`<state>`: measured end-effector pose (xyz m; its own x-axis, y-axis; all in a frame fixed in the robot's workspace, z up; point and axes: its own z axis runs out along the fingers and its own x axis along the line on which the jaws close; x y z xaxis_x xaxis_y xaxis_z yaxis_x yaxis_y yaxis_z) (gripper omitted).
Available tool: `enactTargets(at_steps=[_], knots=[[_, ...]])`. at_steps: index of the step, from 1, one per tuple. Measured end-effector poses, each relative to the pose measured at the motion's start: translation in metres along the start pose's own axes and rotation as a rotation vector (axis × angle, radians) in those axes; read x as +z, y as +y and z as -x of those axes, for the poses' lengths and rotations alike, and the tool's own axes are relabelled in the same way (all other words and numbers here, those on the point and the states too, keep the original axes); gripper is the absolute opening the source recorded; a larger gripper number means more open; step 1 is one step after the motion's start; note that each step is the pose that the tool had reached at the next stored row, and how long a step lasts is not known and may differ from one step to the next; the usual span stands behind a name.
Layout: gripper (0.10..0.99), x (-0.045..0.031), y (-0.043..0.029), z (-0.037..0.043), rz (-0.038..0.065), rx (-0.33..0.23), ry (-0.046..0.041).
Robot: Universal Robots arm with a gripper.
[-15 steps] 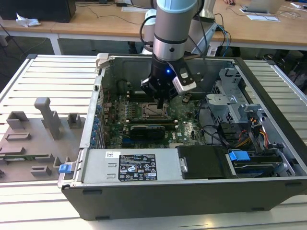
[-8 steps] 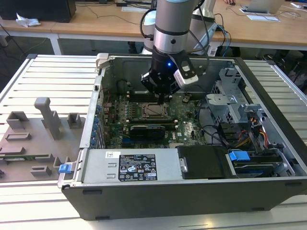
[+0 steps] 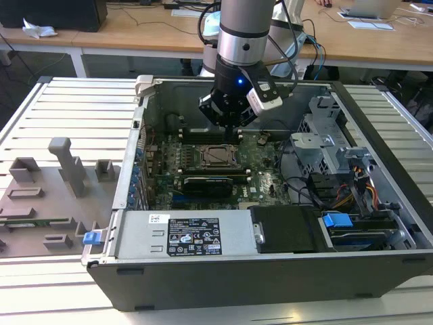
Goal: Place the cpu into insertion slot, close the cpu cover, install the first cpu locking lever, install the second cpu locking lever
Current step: 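Install the first cpu locking lever, then install the second cpu locking lever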
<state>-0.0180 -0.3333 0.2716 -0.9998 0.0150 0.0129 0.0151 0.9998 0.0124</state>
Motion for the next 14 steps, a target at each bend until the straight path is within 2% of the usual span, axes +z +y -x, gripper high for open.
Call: enactTargets(at_steps=[11,14], knots=[[0.106,-0.0003,0.0000,0.0000,0.000,0.000,0.0001],[0.106,-0.0004,-0.0020,0.0000,0.000,0.000,0.0001]])
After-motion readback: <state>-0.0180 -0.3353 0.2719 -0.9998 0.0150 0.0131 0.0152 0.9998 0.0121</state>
